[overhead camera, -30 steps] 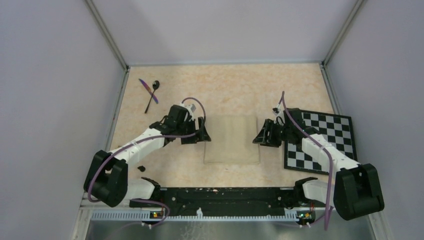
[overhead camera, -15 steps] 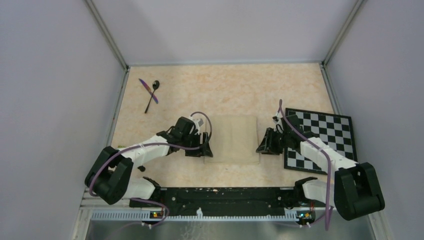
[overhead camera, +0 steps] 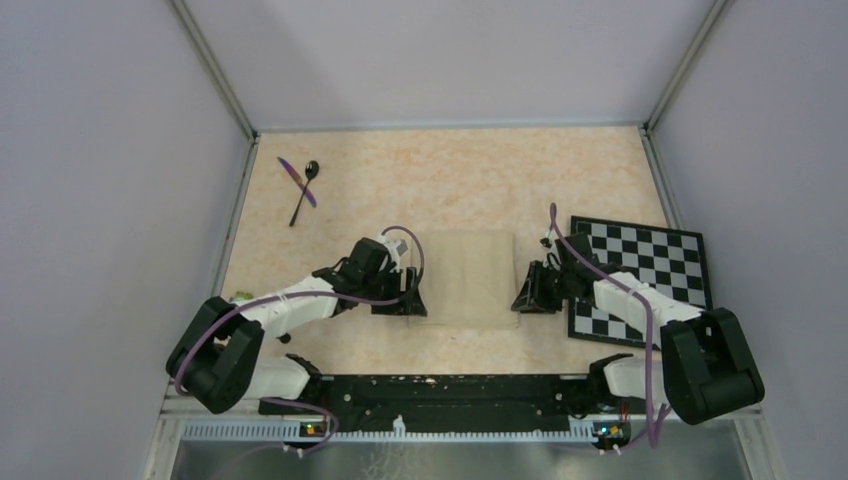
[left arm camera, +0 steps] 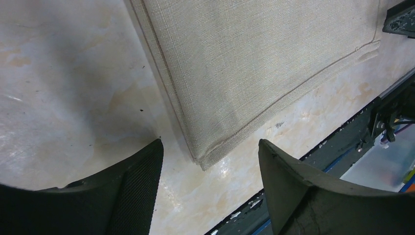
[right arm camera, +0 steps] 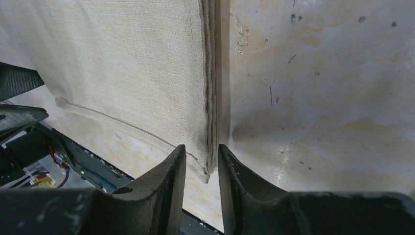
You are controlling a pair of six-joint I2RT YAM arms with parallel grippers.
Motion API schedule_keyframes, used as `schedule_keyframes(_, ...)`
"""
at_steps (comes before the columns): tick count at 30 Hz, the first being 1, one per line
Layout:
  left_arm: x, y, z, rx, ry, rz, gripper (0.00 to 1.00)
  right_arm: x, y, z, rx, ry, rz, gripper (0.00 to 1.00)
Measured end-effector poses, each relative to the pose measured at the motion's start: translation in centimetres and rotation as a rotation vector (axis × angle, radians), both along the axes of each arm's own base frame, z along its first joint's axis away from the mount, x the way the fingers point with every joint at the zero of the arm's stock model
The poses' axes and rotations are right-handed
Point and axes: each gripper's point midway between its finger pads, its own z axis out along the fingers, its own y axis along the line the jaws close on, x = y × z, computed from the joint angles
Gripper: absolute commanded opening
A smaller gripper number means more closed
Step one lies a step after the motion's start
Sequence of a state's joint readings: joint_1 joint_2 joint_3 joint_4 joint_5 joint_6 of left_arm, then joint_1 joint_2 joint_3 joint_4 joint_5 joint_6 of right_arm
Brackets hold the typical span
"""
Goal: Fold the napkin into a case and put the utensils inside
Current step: Pick up the top corner of the square-folded napkin from the center of the board.
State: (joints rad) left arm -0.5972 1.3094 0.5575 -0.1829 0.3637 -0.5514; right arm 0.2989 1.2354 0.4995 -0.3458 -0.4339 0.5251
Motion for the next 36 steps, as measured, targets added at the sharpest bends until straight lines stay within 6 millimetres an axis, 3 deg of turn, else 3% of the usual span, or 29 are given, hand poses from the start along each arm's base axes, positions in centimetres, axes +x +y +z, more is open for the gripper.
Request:
schedule_keyframes(11,0.5,0.4,0.6,0.008,-0.037,0.034,0.77,0.2,0.6,0.3,0.033,-0.01,0.01,0.22)
schedule_keyframes(22,0.6,0.7,0.6,0.022,-0.038,0.054,0.77,0.0,1.6,1.7,0.095,-0.023,0.017,0.22)
schedule_keyframes(30,0.7,0.7,0.6,0.024,-0.039,0.056,0.77,-1.9,1.3,0.1,0.101,0.036,0.01,0.21)
schedule_keyframes(36,0.7,0.8,0.5,0.028,-0.041,0.059,0.68,-2.1,1.4,0.3,0.109,0.029,0.008,0.02)
